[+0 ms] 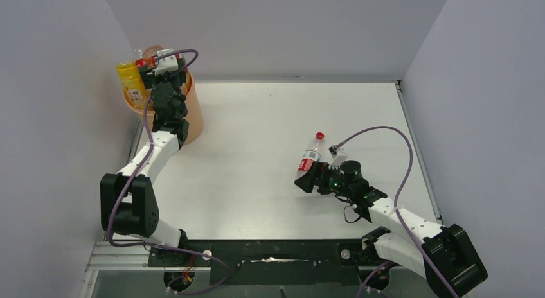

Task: Put the plastic bottles in the bin
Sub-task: Place the plastic bottle in the trash bin.

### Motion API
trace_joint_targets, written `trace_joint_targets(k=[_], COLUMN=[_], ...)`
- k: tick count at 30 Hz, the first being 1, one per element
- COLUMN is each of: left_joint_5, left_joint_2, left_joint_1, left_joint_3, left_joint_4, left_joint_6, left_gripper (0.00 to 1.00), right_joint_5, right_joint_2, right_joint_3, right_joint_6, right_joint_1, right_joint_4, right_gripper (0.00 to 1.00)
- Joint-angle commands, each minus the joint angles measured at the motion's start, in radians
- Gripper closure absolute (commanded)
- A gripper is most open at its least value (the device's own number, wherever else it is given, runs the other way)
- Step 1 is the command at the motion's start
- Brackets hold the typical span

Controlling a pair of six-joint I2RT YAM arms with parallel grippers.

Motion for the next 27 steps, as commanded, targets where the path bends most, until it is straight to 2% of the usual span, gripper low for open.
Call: trace_joint_targets(k=[1, 27], left_joint_5=[0.02, 0.09], left_joint_2=[0.016, 0.102], left_joint_1=[0.001, 0.035], left_joint_3=[0.025, 0.095], left_joint_4=[-0.066, -0.176], left_joint_6=[0.003, -0.038], left_gripper=[0.49, 0.5], right_joint_5=[0.013, 0.013], right_joint_2=[-0.002, 0.015], right_joint_3=[0.014, 0.01], right_joint_6=[-0.008, -0.003], right_joint_1=[0.008, 0.016], right_joint_4=[0.017, 0.035], right_gripper=[0.02, 0.02])
